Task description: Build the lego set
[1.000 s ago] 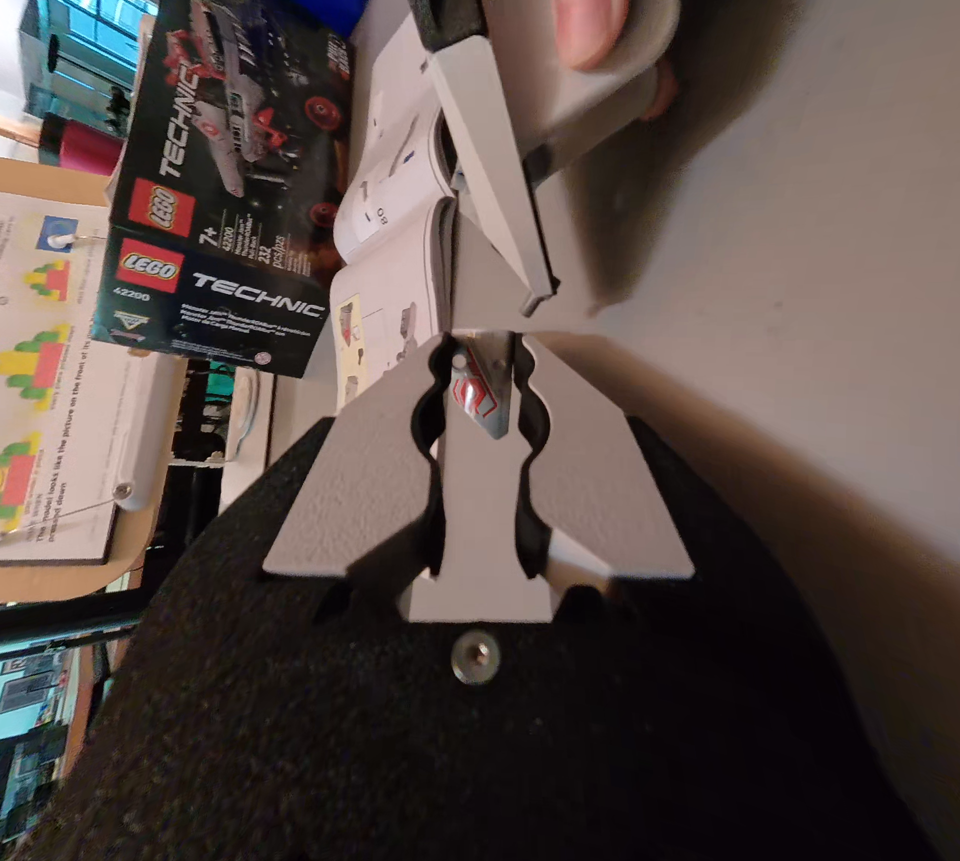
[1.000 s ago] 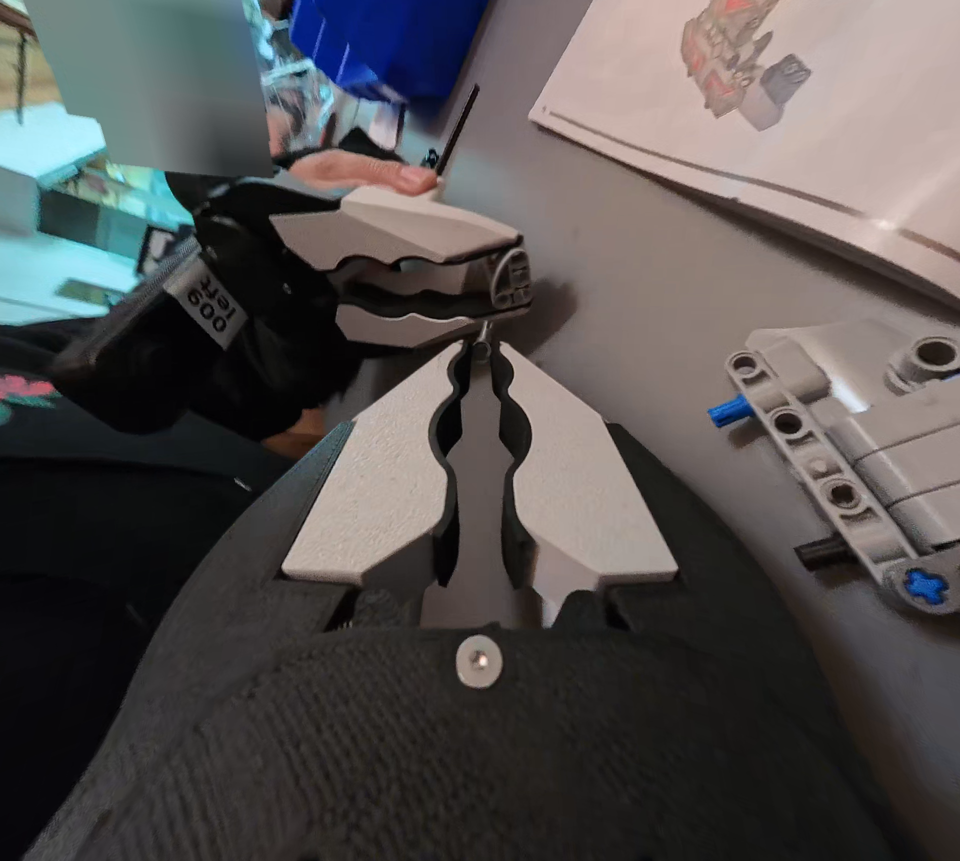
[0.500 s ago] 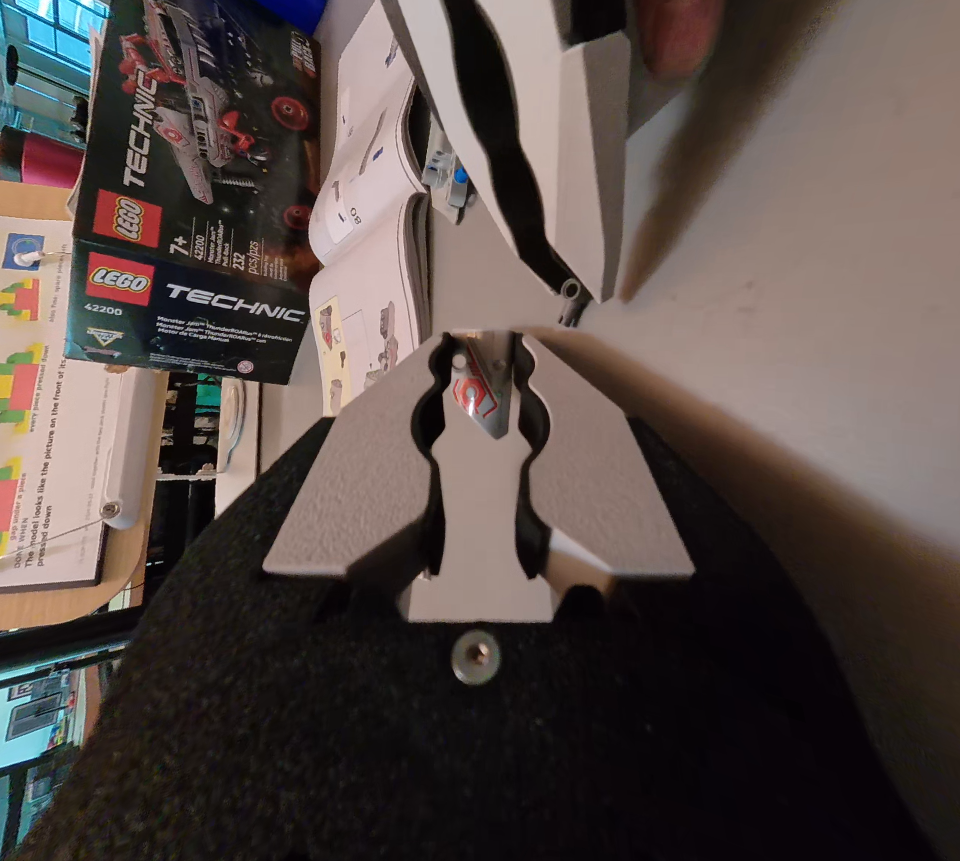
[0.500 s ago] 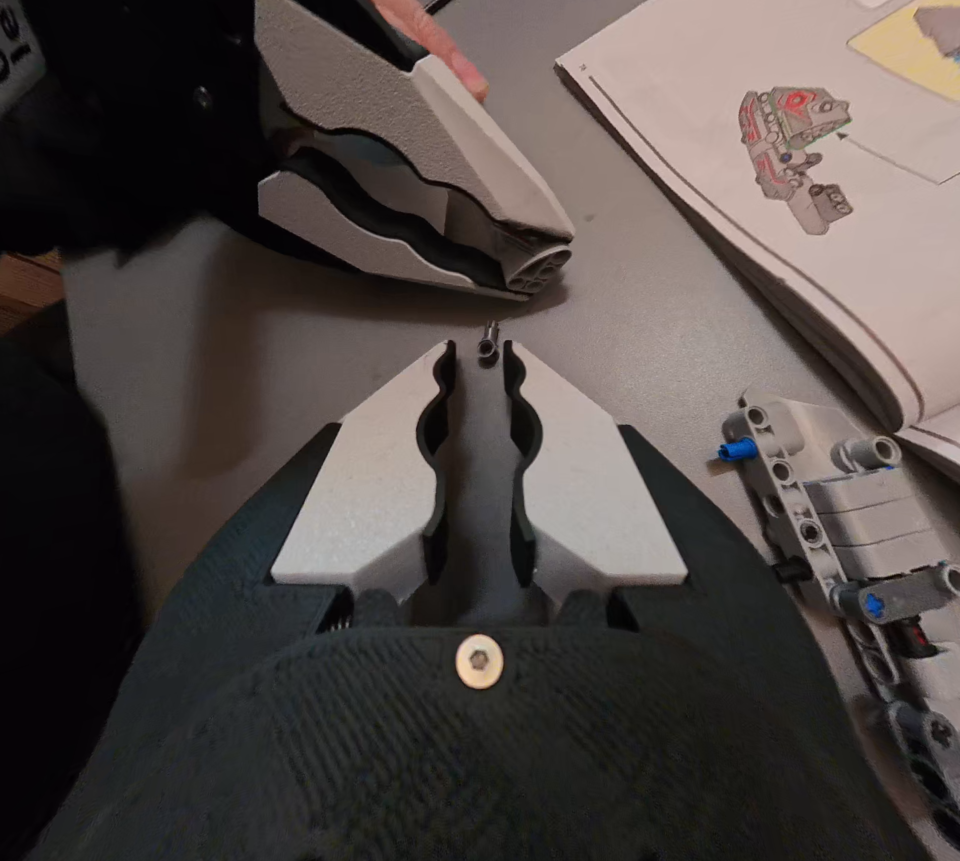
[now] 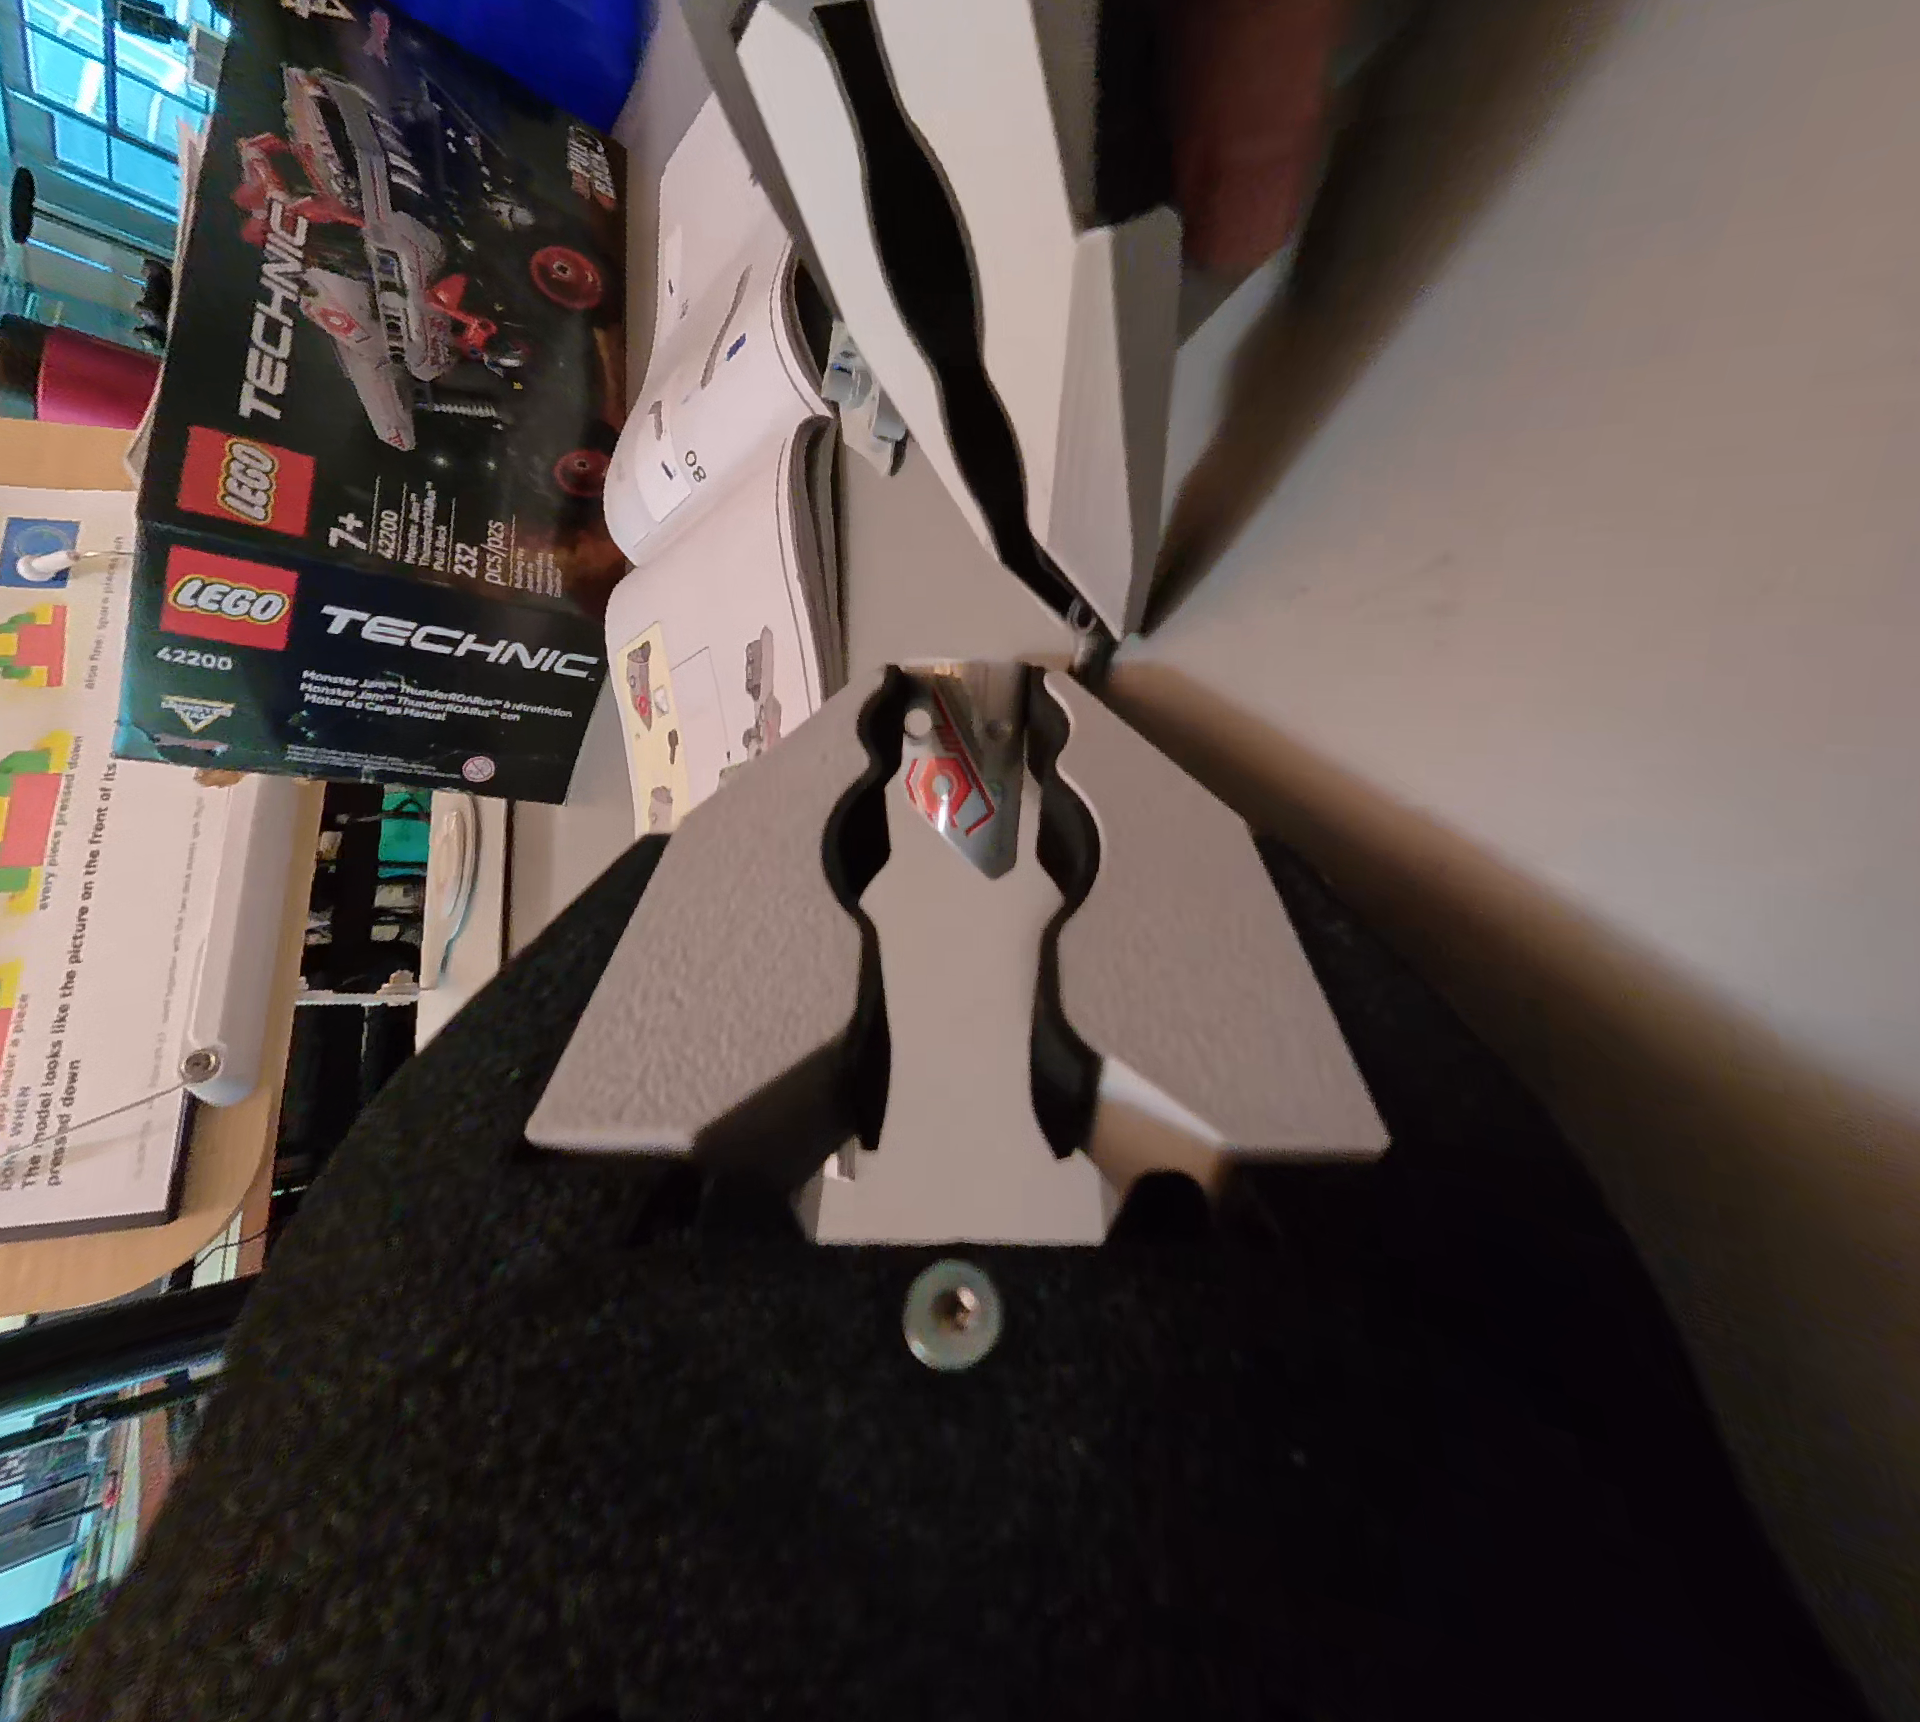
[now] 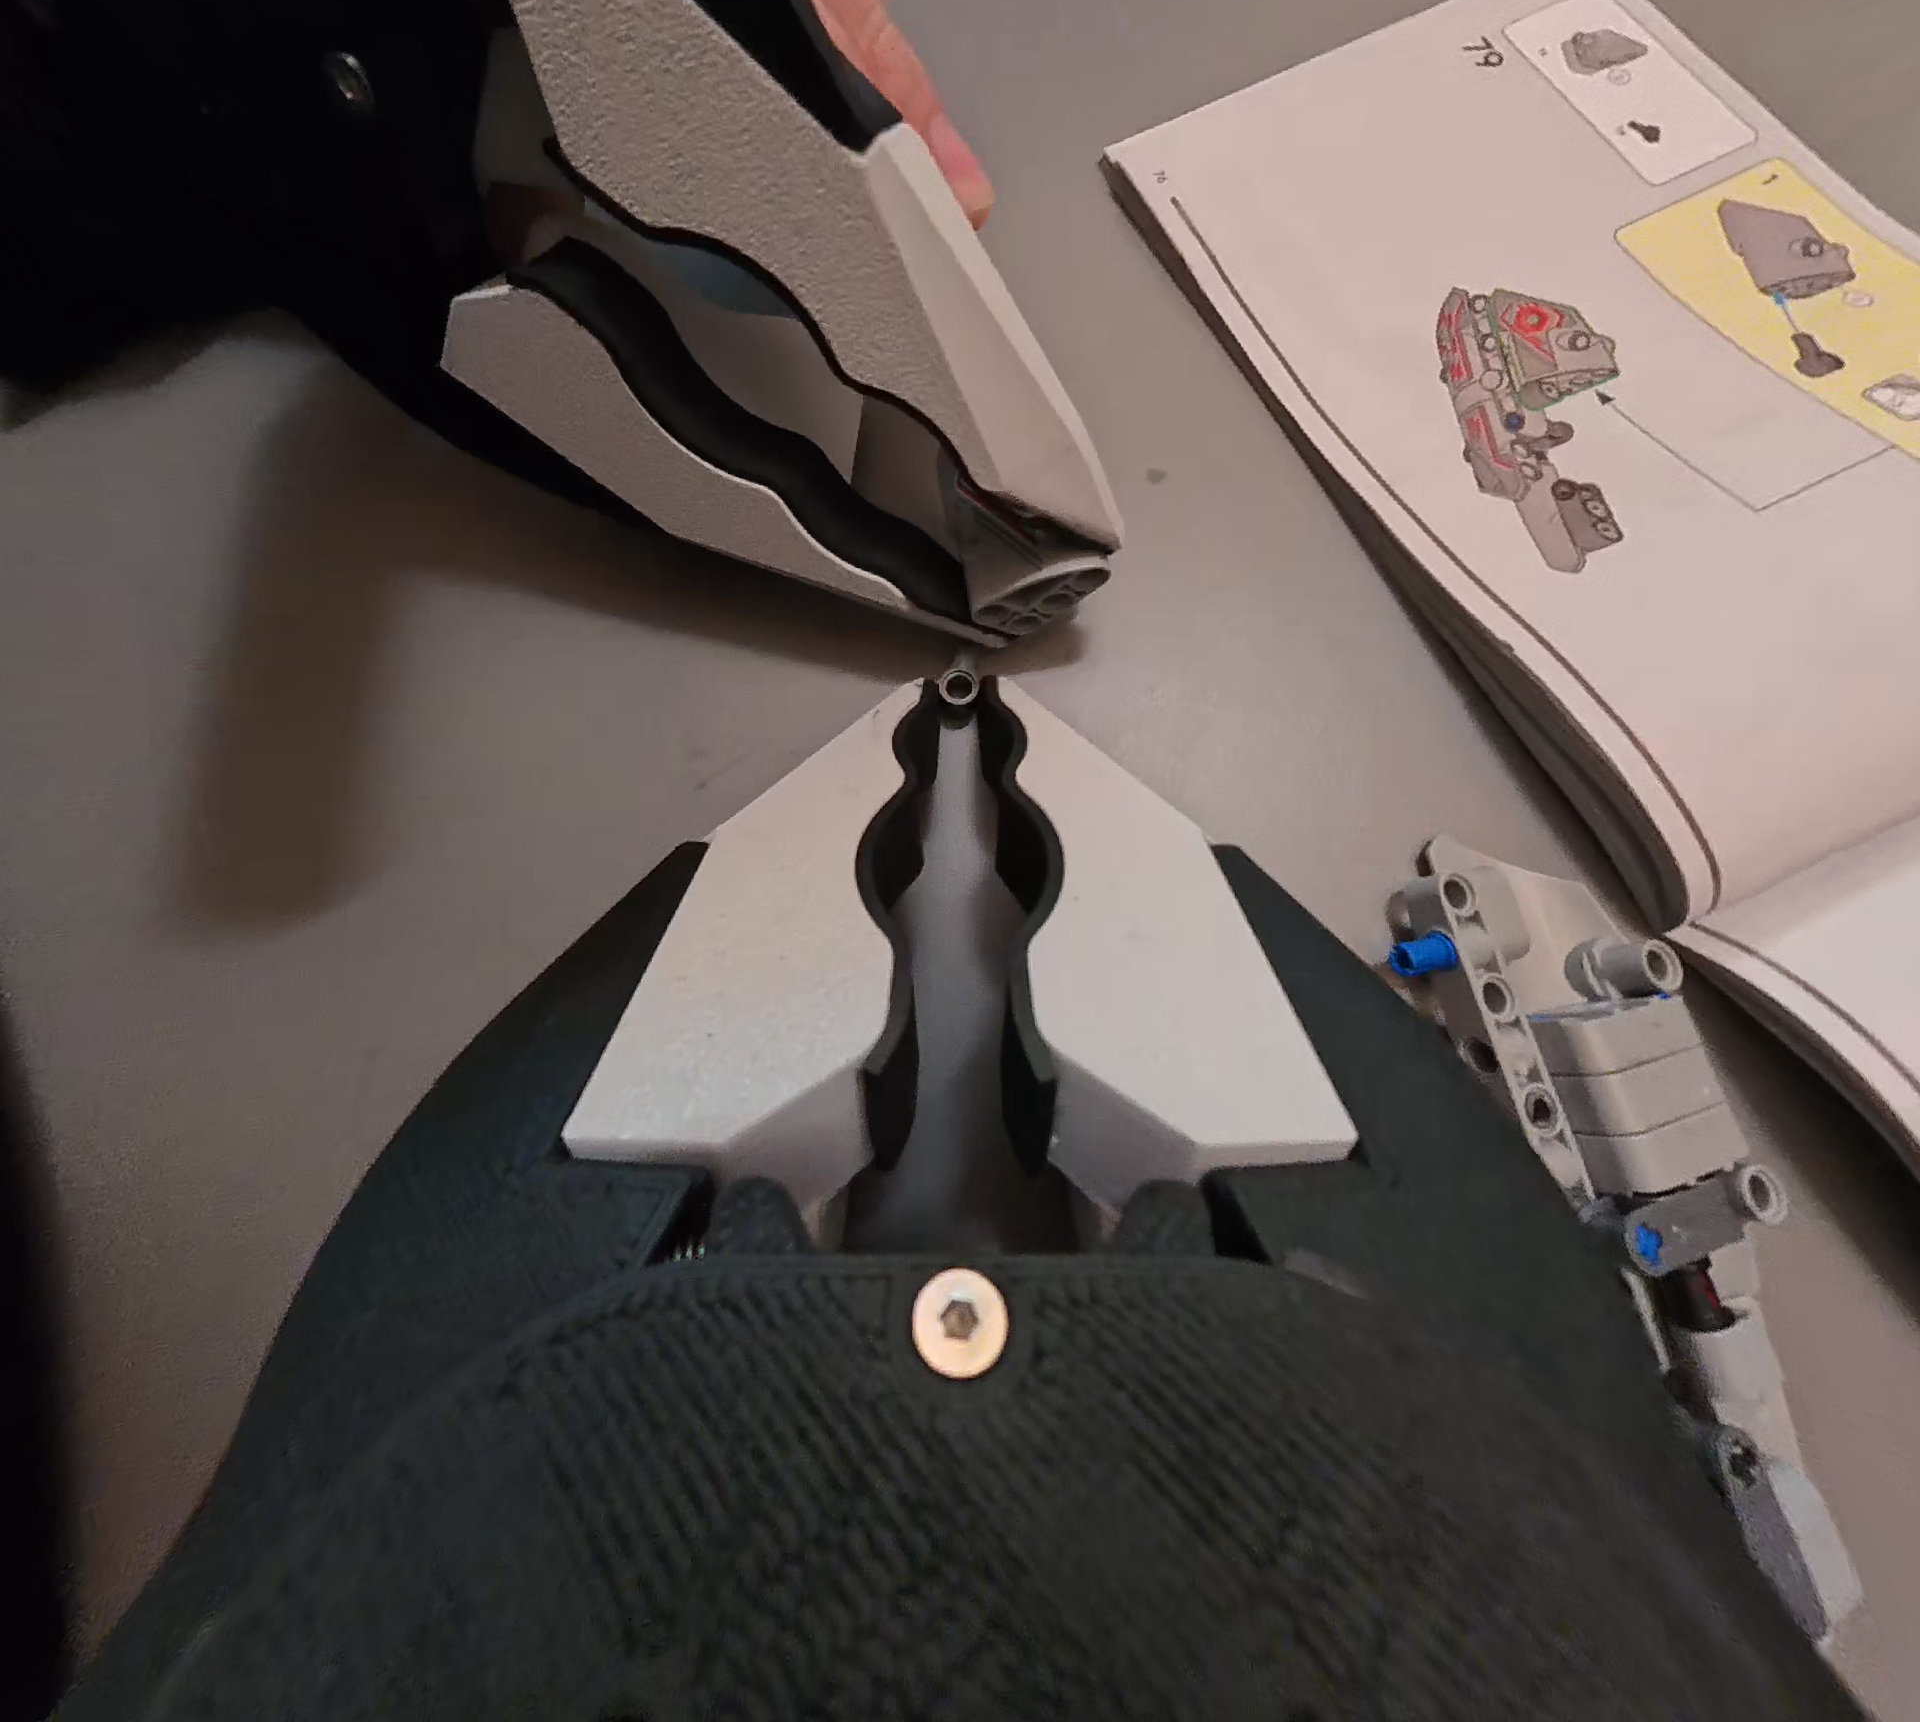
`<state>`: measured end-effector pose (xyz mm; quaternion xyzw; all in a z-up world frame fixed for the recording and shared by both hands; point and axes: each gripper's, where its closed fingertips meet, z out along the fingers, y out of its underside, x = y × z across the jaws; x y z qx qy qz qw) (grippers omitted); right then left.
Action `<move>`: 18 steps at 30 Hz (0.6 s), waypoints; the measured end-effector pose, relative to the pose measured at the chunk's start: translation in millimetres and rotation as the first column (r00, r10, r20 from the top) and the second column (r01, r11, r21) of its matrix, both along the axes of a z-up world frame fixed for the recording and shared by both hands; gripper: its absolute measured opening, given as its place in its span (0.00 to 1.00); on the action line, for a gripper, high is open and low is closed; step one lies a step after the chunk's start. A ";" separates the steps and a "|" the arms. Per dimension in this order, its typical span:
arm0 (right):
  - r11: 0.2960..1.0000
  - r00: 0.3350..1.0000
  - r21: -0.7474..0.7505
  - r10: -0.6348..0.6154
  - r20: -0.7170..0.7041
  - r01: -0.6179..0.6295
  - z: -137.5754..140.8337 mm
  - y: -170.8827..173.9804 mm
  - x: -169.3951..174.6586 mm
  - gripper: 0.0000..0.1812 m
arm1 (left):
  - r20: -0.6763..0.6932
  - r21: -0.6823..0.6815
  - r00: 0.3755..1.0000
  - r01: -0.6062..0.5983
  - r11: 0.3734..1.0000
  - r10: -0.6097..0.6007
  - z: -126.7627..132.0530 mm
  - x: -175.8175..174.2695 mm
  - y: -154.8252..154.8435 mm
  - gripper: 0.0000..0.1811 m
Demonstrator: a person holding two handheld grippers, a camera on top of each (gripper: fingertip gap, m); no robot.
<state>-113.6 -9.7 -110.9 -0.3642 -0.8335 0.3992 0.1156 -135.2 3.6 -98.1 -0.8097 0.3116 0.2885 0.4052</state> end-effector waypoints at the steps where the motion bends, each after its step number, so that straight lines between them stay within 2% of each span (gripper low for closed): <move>1: 0.999 0.999 -0.035 -0.025 0.033 0.026 0.5 1.2 -0.7 0.03 | 0.002 0.002 1.000 -0.005 1.000 0.005 0.0 -1.8 -0.5 0.11; 4: 0.968 0.984 -0.233 -0.055 0.170 0.094 8.7 5.5 2.4 0.03 | 0.017 0.015 1.000 -0.008 1.000 0.007 1.5 -2.8 -0.7 0.11; 7: 0.919 0.970 -0.376 -0.030 0.240 0.121 17.2 8.2 4.2 0.03 | 0.018 0.014 1.000 0.019 1.000 -0.019 0.2 2.8 0.9 0.11; 12: 0.901 0.946 -0.425 0.063 0.319 0.083 14.6 2.6 11.5 0.04 | -0.022 -0.007 0.998 0.061 0.998 -0.061 -2.8 11.7 3.1 0.11; 18: 0.879 0.924 -0.471 0.112 0.364 0.079 15.6 3.4 10.5 0.04 | -0.061 -0.014 0.995 0.081 0.997 -0.082 -2.4 13.2 2.7 0.11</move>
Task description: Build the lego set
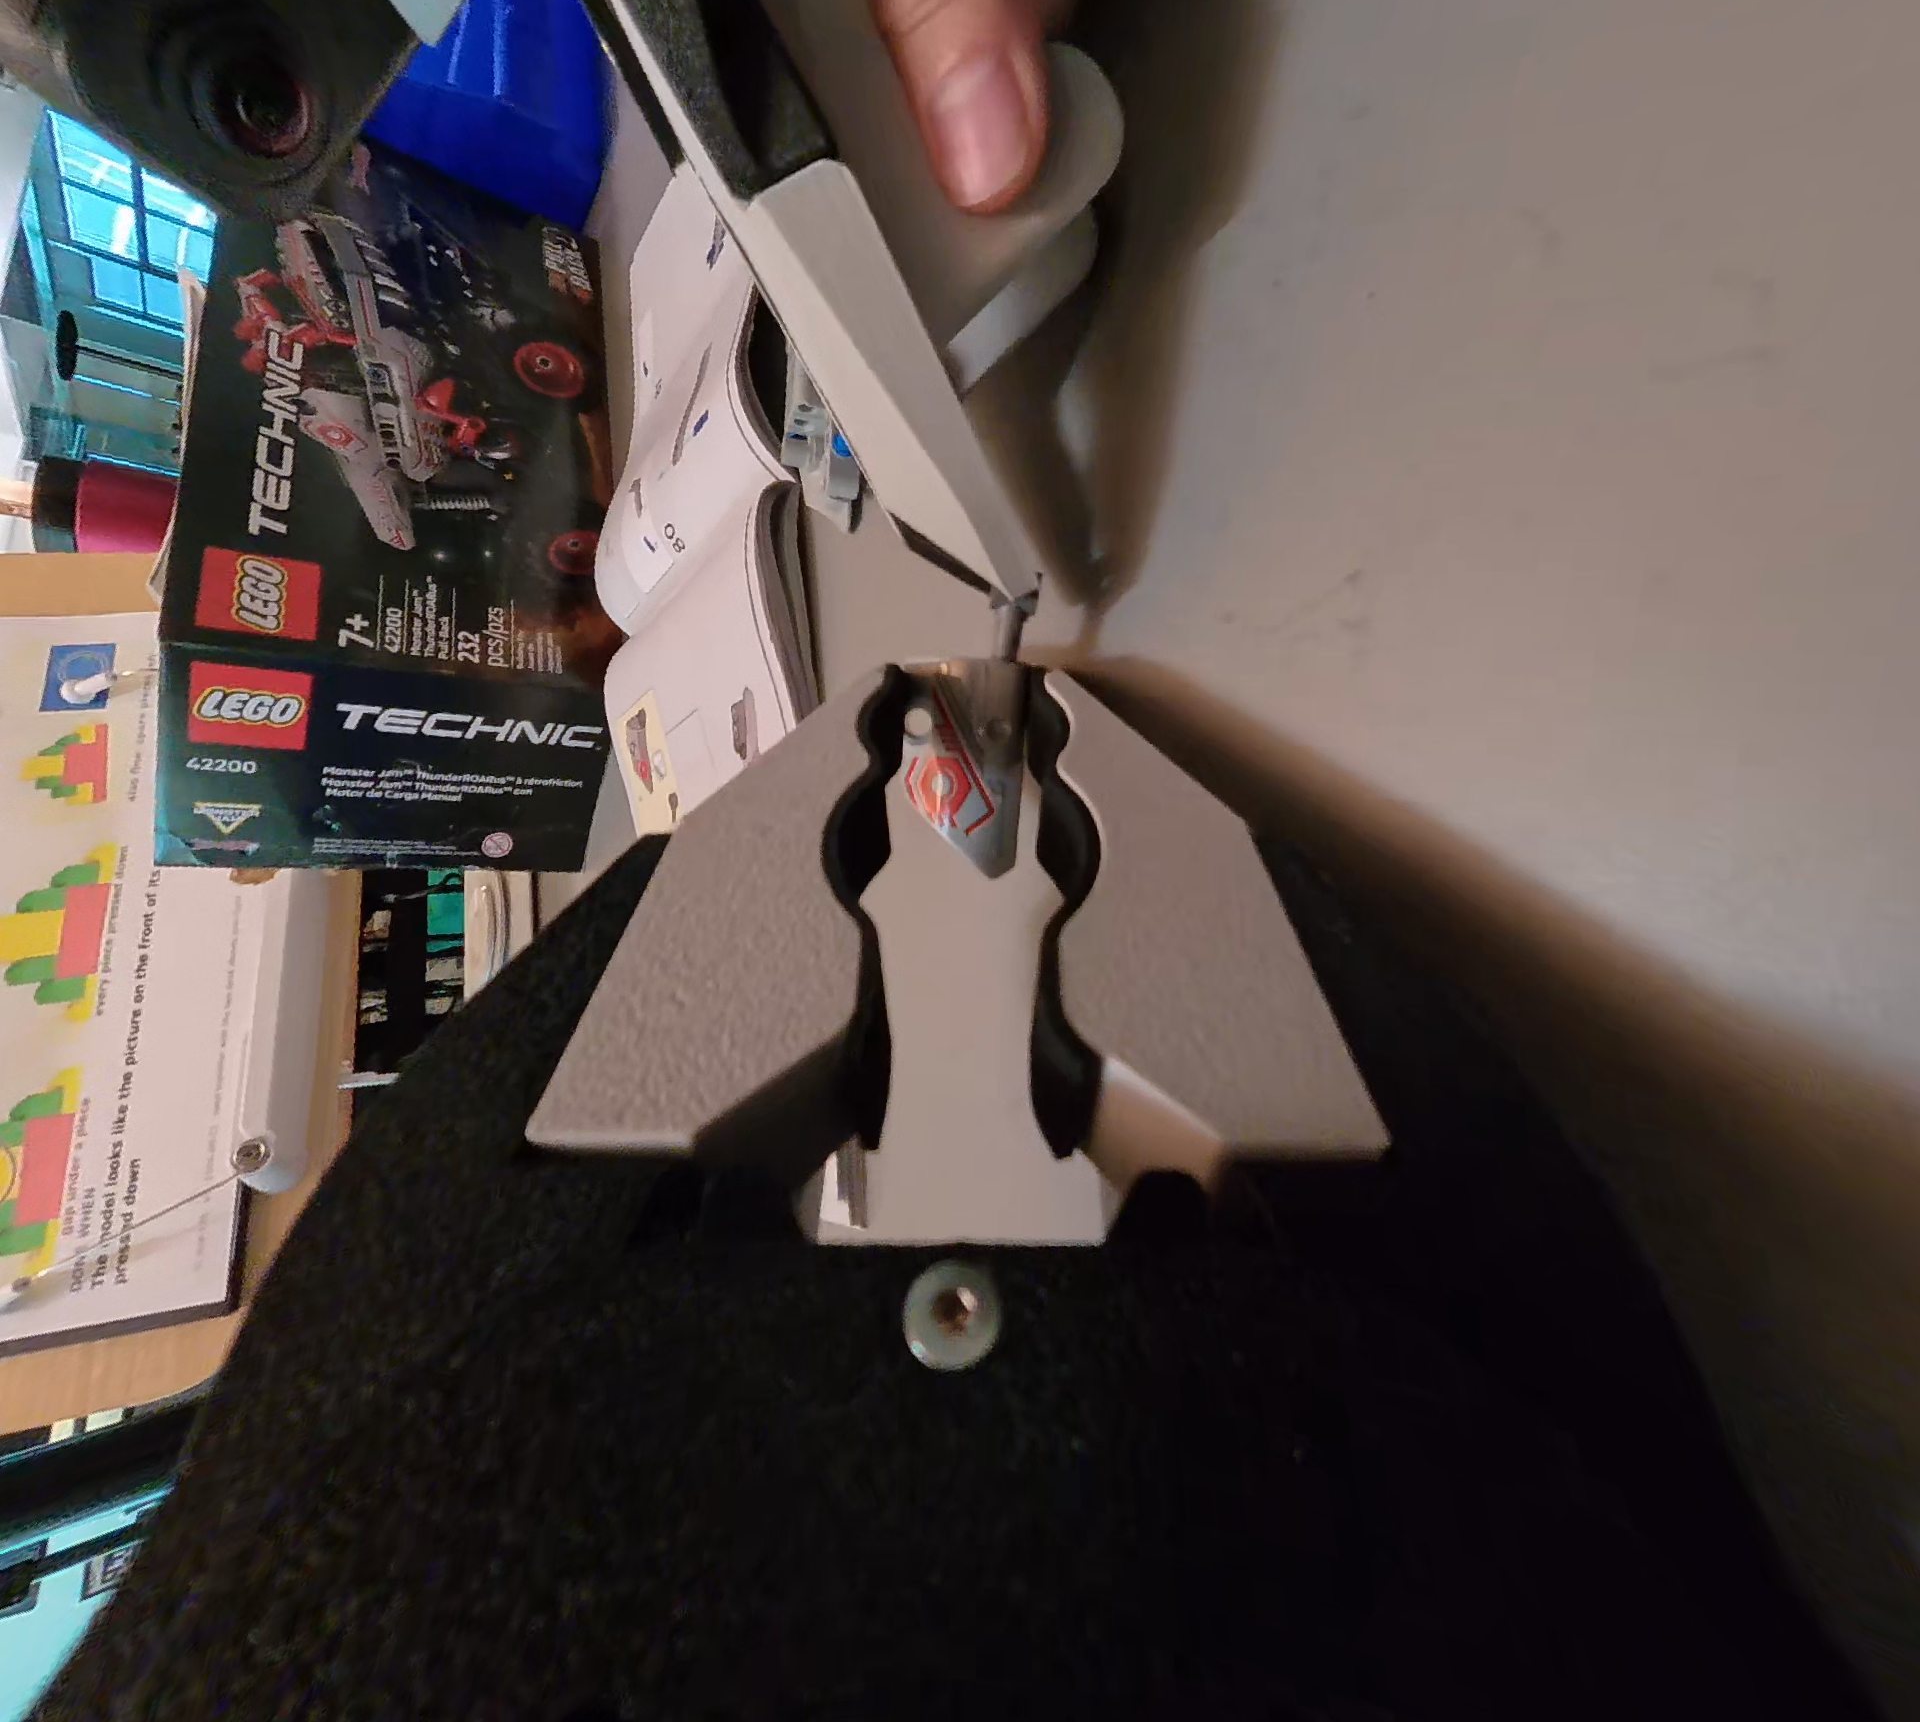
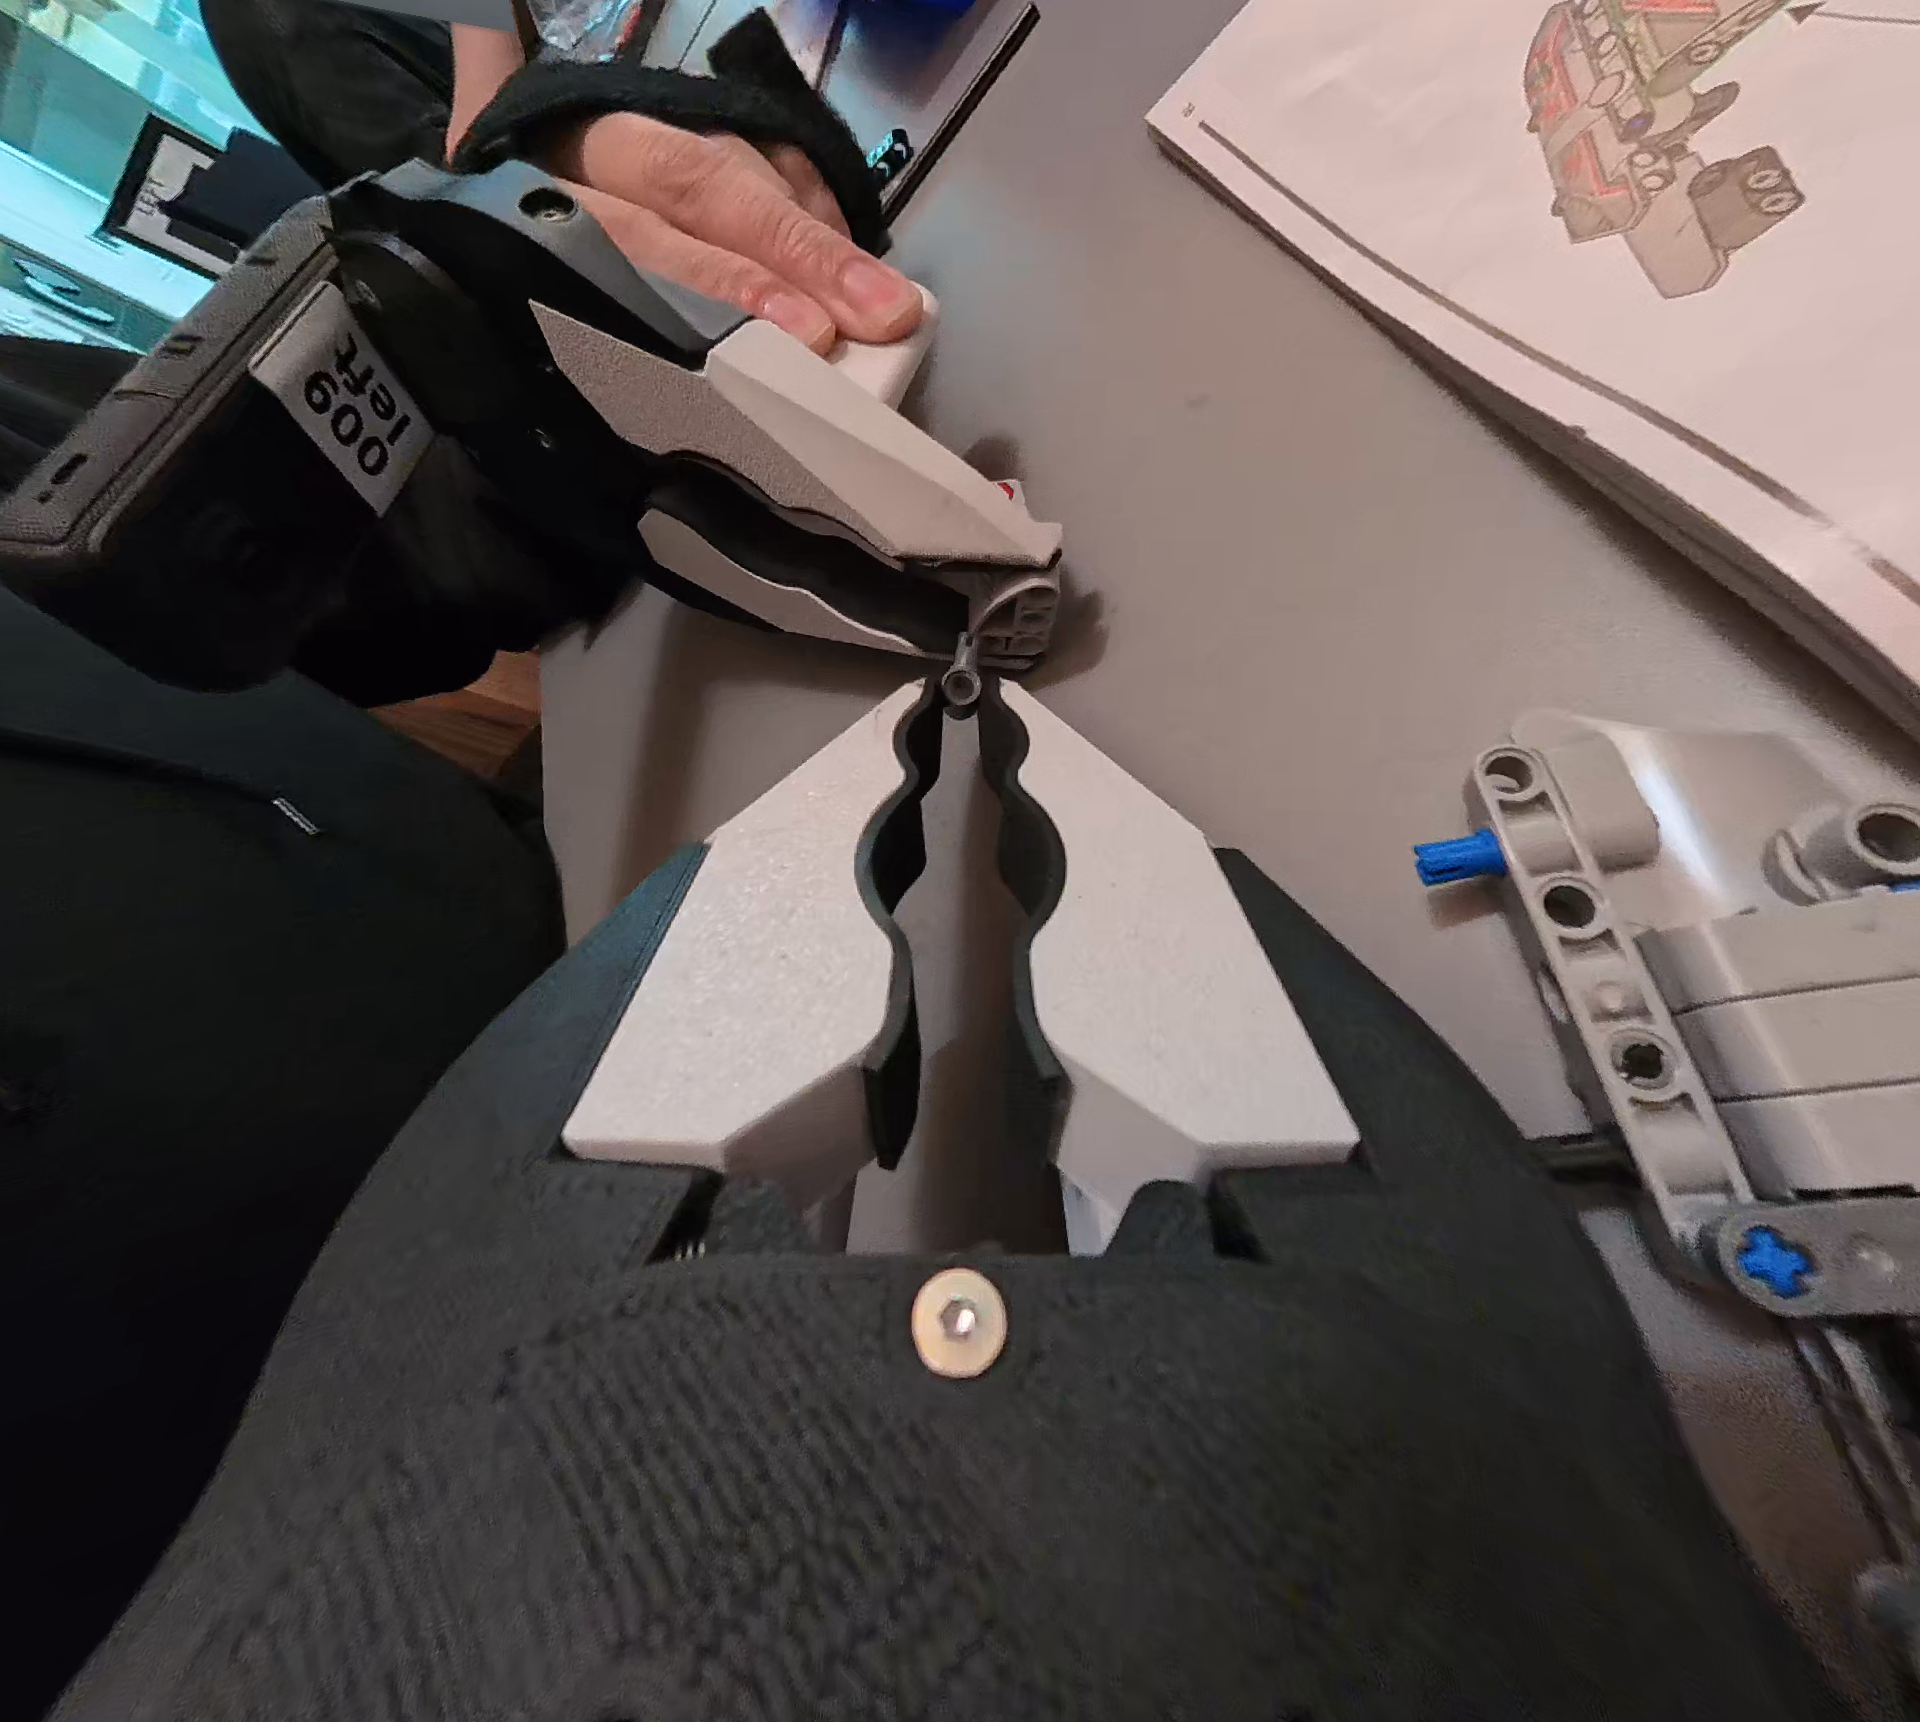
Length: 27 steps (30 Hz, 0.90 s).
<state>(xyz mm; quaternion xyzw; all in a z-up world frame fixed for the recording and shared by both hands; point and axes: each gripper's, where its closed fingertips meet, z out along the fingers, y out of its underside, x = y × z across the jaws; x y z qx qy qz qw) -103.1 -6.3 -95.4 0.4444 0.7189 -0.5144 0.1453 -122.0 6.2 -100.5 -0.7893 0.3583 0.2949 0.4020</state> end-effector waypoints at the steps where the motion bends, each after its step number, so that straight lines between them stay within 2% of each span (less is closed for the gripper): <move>1: 1.000 1.000 0.004 0.008 0.011 -0.008 -0.6 0.0 0.5 0.03 | 0.002 0.002 1.000 0.002 1.000 -0.002 0.1 0.2 0.1 0.11; 15: 0.999 0.993 -0.014 0.050 0.104 -0.049 -3.5 0.4 1.1 0.03 | -0.024 -0.005 1.000 -0.004 1.000 0.004 -0.3 3.7 0.5 0.11; 18: 0.995 0.984 -0.045 0.092 0.152 -0.086 -3.4 0.7 2.8 0.03 | 0.054 0.005 0.999 -0.003 1.000 0.003 -1.2 6.3 -0.2 0.11; 21: 0.992 0.980 -0.061 0.115 0.161 -0.106 -2.9 0.8 2.5 0.03 | 0.067 0.004 0.998 -0.013 1.000 0.013 -1.3 5.9 -0.5 0.11; 27: 0.994 0.987 -0.086 0.072 0.143 -0.061 -0.7 2.6 -1.8 0.03 | 0.018 -0.003 0.996 -0.084 0.997 0.084 -1.1 2.9 0.9 0.11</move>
